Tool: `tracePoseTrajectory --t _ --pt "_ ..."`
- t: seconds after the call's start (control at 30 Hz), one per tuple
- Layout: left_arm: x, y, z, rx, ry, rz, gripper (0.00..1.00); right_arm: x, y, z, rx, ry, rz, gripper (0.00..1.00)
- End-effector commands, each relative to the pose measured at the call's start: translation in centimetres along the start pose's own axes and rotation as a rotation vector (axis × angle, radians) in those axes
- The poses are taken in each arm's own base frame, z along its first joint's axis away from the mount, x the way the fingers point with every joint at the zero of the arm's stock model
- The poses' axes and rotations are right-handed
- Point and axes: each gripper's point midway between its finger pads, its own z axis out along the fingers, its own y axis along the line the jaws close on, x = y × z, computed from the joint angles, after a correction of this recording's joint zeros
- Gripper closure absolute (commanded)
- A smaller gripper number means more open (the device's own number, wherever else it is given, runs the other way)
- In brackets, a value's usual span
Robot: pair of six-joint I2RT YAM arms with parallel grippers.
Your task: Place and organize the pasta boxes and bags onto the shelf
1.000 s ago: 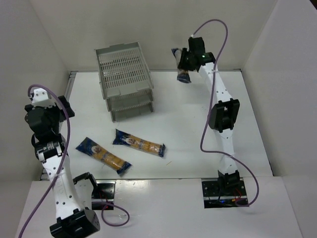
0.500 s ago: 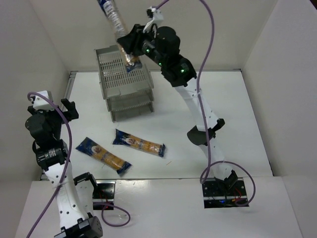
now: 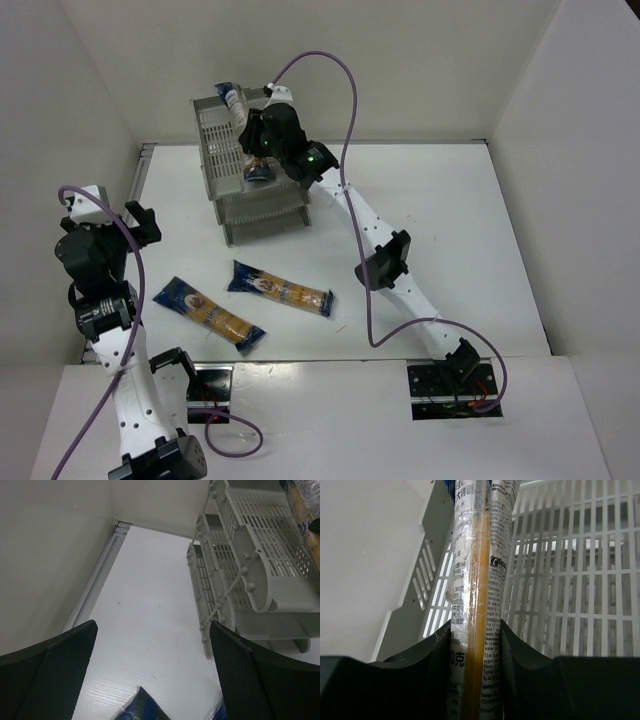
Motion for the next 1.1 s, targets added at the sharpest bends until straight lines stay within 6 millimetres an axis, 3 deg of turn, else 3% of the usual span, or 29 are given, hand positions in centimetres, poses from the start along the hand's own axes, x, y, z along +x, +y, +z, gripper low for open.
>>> tracePoseTrajectory --t 0.0,0.07,0.13,0.17,0.23,0.27,0.3,0.43,0.53,0.6,0.7,0.77,0.8,0.87,0.9,0.97,1.03,1.07 --pt "-0.7 -0.3 0.1 0.012 -0.032 -0.015 0.00 -10.7 4.9 -3.7 -0.090 -0.337 0.100 1.00" --pt "-0.1 -0.3 0.1 0.010 -0.015 -0.020 0.00 -10.7 5.0 -3.8 -0.074 -0.346 0.104 0.99" --pt "-0.1 -0.1 0.1 0.001 -0.015 -0.020 0.00 -9.7 4.9 -3.6 -0.051 -0.325 0.100 0.88" --pt "-0.1 -0.1 0.1 0.001 -0.015 -0.020 0.00 -9.1 4.4 -3.1 -0.030 -0.316 0.098 0.65" --pt "0.1 -0.2 0.0 0.001 -0.015 -0.030 0.00 -8.8 4.3 -3.1 -0.023 -0.304 0.094 0.34" --pt "0.1 -0.2 0.0 0.001 -0.015 -0.029 0.00 -8.3 4.6 -3.1 -0.024 -0.290 0.077 0.10" --pt "0.1 -0.2 0.0 0.001 -0.015 -0.029 0.00 -8.6 5.0 -3.4 -0.040 -0.294 0.066 0.02" --pt "-0.3 -0.3 -0.4 0.003 -0.033 -0.025 0.00 -11.4 7.4 -6.1 -0.098 -0.346 -0.045 0.00" --pt "-1.1 -0.3 -0.8 -0.003 -0.065 -0.007 0.00 -14.0 10.4 -10.3 -0.143 -0.388 -0.154 0.00" --pt "-1.0 0.1 -1.0 -0.025 -0.074 -0.006 0.00 -13.3 12.5 -12.1 -0.183 -0.358 -0.275 0.00" --pt "-2.3 0.4 -1.7 -0.055 -0.126 0.004 0.00 -10.8 15.2 -15.1 -0.231 -0.269 -0.428 0.00" --pt "-3.0 0.1 -2.5 -0.060 -0.161 -0.015 0.00 -8.0 16.2 -16.5 -0.263 -0.172 -0.539 0.00" --pt "-3.0 0.2 -2.5 -0.069 -0.163 -0.025 0.00 -7.6 16.0 -17.2 -0.276 -0.140 -0.571 0.00" --pt "-3.2 -0.1 -3.1 -0.068 -0.176 -0.035 0.00 -3.3 15.6 -18.7 -0.365 0.041 -0.664 0.00" --pt "-3.1 -0.4 -3.3 -0.055 -0.182 -0.046 0.00 -2.2 15.0 -19.5 -0.382 0.102 -0.698 0.00" --pt "-2.7 -0.4 -3.8 -0.067 -0.177 -0.061 0.00 1.7 12.4 -20.9 -0.368 0.296 -0.753 0.03" --pt "-2.5 -0.6 -4.1 -0.065 -0.185 -0.086 0.00 2.2 11.0 -22.0 -0.335 0.360 -0.774 0.05" --pt "-2.0 -0.6 -4.4 -0.073 -0.185 -0.105 0.00 -0.1 10.7 -23.9 -0.309 0.324 -0.774 0.07"
